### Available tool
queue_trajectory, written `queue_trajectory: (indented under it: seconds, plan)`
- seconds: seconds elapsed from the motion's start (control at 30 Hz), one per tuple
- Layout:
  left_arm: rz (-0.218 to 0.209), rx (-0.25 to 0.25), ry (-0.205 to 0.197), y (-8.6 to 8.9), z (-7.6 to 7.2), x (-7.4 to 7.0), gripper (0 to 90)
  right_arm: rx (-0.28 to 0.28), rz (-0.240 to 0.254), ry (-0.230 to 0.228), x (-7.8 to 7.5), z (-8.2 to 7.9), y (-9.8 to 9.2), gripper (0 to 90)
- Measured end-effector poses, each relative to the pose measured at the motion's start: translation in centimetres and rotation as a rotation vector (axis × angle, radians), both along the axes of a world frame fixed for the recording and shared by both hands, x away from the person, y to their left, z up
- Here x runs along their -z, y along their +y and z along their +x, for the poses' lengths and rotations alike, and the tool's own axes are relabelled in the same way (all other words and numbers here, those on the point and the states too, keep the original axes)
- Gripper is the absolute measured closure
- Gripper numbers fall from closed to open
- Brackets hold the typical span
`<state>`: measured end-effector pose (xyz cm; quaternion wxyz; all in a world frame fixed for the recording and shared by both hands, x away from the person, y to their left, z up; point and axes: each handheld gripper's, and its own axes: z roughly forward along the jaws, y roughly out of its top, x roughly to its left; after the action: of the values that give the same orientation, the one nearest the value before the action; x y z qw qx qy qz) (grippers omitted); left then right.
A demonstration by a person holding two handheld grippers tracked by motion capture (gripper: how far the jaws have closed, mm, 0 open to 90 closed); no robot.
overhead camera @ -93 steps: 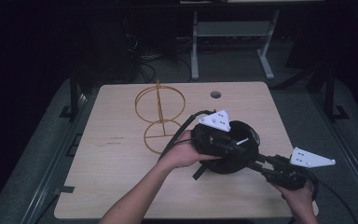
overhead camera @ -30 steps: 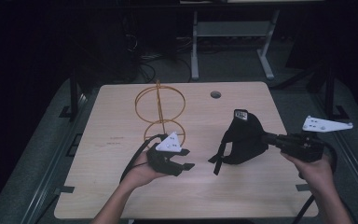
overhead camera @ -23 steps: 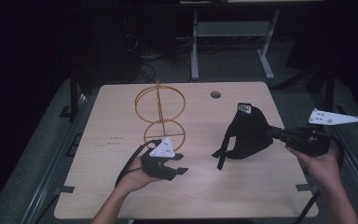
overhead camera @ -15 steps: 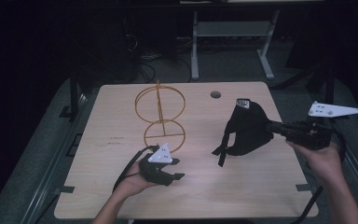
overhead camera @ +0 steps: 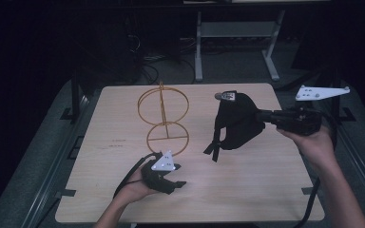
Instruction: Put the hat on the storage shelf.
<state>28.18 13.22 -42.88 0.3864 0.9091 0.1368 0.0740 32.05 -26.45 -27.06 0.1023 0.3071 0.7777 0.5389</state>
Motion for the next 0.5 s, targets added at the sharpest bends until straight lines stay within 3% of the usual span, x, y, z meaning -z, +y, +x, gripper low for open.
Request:
queue_trajectory:
  seconds: [0.1,0.13,0.5]
  plan:
    - [0.015,0.009,-0.003,0.0,0.0,0.1,39.2,-0.009,-0.001,-0.004,-0.6,0.4,0.7,86.4]
    - [0.000,0.004,0.005,-0.1,-0.1,0.2,39.5,-0.011,-0.002,-0.005,-0.8,0.5,0.9,86.4]
    - [0.004,0.004,0.005,0.0,-0.4,0.1,39.6,-0.038,-0.005,-0.019,-2.6,1.7,2.8,86.4]
